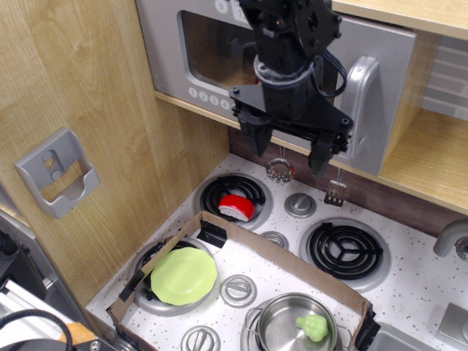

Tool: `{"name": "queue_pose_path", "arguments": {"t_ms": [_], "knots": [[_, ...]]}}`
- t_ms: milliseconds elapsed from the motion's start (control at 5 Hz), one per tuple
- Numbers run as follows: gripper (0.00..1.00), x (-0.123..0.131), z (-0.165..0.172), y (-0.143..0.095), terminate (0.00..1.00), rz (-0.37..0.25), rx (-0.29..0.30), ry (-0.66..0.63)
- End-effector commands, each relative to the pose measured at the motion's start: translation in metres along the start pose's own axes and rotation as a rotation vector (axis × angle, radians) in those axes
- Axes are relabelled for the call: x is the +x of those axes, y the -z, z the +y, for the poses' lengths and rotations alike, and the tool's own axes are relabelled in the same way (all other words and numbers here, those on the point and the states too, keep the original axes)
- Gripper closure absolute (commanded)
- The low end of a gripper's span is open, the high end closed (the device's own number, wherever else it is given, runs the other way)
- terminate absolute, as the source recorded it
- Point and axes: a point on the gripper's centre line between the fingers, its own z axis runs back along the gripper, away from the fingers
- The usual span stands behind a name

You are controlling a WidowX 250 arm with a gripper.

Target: Open microwave

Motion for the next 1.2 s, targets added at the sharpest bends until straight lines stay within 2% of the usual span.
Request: {"name": "queue_pose_path", "arguments": {"t_ms": [0,400,800,1000], "knots": [[0.00,0.037,-0.014,-0.005,0.00,-0.070,-0.014,0.031],[0.00,0.060,-0.029,-0.004,0.00,-0.105,-0.060,0.063],[0.00,0.069,-0.033,0.003,0.00,-0.154,-0.089,0.091],[1.00,0.070,-0.032,0.004,0.00,-0.163,-0.077,0.100]]}}
